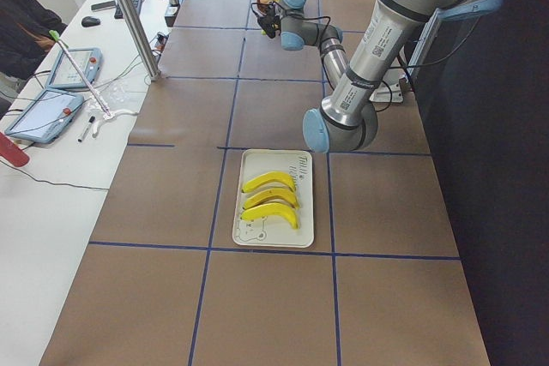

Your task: Transfer all bananas from basket to plate

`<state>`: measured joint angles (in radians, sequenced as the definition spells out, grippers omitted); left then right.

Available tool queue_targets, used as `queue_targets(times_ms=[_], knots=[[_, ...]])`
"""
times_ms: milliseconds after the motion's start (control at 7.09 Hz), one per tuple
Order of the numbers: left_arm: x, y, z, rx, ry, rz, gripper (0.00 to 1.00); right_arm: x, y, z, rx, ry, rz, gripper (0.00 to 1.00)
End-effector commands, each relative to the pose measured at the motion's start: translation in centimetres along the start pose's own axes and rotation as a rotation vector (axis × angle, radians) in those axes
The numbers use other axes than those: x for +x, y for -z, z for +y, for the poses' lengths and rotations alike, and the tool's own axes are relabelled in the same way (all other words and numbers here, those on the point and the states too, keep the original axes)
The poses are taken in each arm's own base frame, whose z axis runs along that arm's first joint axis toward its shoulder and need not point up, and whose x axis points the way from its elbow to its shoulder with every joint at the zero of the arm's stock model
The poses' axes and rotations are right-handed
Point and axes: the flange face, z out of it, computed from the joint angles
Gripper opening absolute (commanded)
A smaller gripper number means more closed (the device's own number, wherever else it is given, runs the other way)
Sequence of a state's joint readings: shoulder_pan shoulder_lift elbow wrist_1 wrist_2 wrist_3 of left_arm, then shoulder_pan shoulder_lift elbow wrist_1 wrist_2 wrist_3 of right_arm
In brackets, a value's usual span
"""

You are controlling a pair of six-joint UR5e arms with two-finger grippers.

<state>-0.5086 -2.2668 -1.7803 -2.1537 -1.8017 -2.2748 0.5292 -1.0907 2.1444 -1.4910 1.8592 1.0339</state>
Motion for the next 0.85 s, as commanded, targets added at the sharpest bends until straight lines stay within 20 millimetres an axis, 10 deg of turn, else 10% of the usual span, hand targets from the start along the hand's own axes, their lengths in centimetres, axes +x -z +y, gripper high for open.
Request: queue_targets(times_ms=[0,141,705], knots=[[-0.1,0.1,0.1,-0.005,-0.011,-0.003,0.0,0.0,-0.1,0.0,-0.003,0.002,-0.002,0.13],[-0.1,0.3,0.1,-0.007,-0.013,-0.001,0.0,0.0,-0.1,0.0,-0.003,0.0,-0.002,0.95],[-0.1,0.7,0.0,-0.009,-0.014,0.001,0.0,0.0,1.6,0.2,0.003,0.005,-0.025,1.0]])
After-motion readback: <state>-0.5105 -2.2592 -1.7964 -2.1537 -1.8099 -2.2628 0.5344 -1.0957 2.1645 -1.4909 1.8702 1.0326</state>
